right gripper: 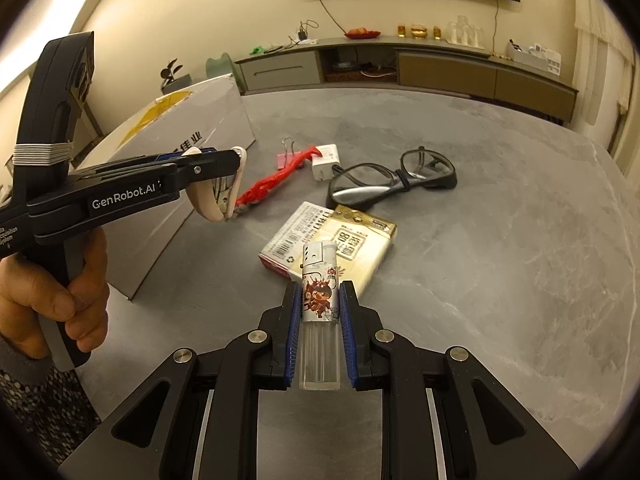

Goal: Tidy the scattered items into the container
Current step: 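Carry the pink stapler and lighter over the yellow-lined box with both grippers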

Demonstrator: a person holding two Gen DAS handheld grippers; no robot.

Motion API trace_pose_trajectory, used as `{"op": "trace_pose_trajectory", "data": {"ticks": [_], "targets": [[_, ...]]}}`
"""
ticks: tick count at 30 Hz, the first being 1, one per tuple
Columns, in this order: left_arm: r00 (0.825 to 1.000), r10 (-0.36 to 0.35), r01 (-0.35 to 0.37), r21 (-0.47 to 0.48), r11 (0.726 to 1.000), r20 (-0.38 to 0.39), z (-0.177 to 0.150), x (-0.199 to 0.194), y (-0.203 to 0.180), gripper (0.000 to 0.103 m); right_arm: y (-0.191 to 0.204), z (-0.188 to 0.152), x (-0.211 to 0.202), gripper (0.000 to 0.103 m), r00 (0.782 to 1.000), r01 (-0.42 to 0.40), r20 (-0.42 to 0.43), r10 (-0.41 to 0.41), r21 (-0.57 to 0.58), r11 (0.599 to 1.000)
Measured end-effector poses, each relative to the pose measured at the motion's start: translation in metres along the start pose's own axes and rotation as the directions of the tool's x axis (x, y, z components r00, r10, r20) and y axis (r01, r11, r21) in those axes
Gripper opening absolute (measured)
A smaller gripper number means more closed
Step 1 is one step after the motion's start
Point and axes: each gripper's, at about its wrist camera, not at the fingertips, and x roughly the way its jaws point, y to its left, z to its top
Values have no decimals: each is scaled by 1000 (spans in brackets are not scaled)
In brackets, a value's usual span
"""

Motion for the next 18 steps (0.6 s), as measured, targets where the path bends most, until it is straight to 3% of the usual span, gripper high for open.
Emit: {"op": "trace_pose_trajectory", "data": {"ticks": [18], "targets": [[997, -23, 25, -14, 1000, 77, 8, -48, 10, 27, 46, 29, -8, 20, 998, -2, 61, 5, -56, 998]]}}
